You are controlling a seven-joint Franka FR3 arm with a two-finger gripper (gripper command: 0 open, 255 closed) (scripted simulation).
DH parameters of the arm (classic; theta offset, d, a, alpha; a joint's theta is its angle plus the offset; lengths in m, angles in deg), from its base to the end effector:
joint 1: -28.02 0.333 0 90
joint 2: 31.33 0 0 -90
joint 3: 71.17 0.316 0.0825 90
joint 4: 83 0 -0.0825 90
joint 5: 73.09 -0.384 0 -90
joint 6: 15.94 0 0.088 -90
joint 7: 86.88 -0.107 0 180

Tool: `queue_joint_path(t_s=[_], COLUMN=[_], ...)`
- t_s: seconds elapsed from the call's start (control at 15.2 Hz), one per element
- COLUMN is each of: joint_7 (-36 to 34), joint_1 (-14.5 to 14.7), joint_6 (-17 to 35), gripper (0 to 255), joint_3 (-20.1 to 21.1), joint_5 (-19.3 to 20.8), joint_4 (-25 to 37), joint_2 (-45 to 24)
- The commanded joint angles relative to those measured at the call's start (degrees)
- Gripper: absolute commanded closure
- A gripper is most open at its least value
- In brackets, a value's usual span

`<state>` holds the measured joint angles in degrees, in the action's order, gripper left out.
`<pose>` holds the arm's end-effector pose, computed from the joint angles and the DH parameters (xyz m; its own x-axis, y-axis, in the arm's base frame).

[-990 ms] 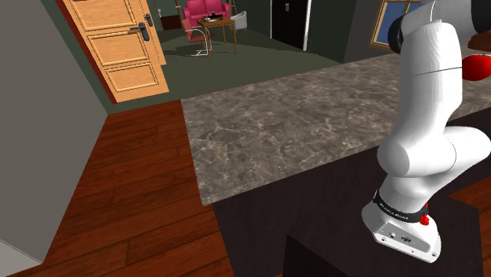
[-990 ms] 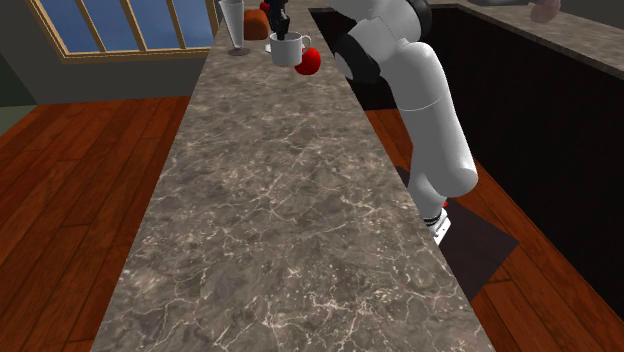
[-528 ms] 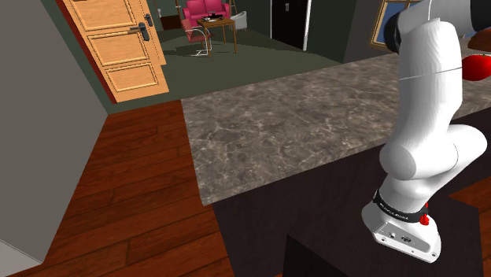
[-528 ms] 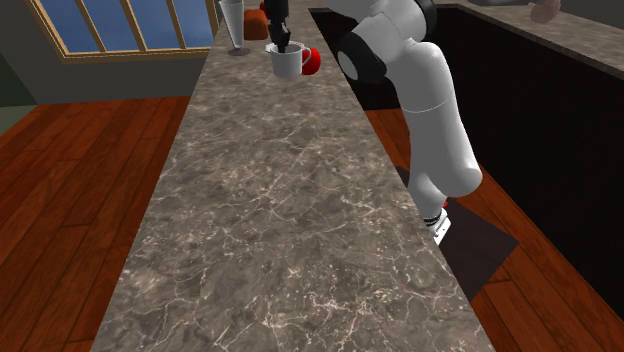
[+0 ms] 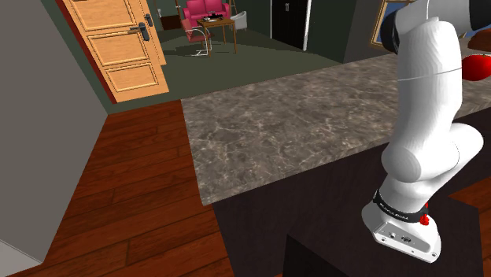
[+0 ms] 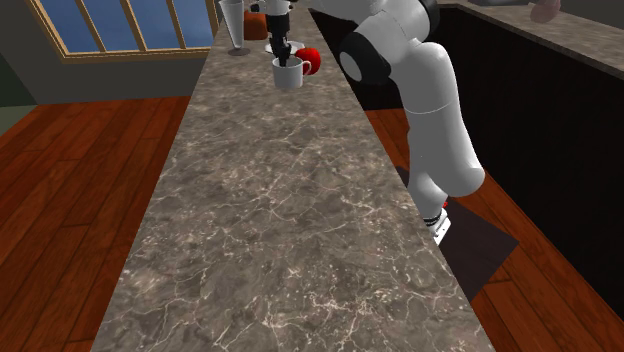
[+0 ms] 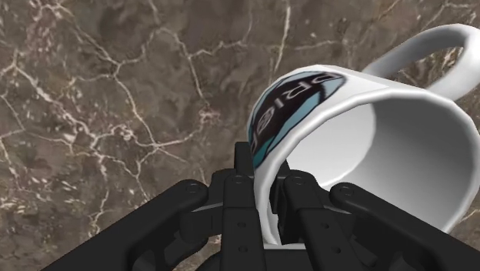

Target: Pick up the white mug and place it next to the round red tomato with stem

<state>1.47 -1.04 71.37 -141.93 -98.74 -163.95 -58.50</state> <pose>0.0809 -0.6170 0.5611 0.9862 -0.1655 0.0003 -0.1652 -0.9847 -0.0556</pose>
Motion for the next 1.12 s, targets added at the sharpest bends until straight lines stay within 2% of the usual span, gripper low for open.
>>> queue_joint_path(t_s=[0.0,0.33,0.79,0.86,1.06], joint_7=[0.16,0.63,0.63,0.63,0.63], joint_1=[0.88,2.42,2.42,2.41,2.42], joint_6=[1.71,5.55,5.55,5.55,5.55], gripper=[255,255,255,0,0], joint_3=[-0.2,-0.35,-0.35,-0.35,-0.35], joint_5=[0.06,-0.14,-0.14,-0.14,-0.14], joint_4=[-1.99,-6.29,-6.29,-6.29,-6.29], joint_2=[0.11,0.04,0.03,0.03,0.03])
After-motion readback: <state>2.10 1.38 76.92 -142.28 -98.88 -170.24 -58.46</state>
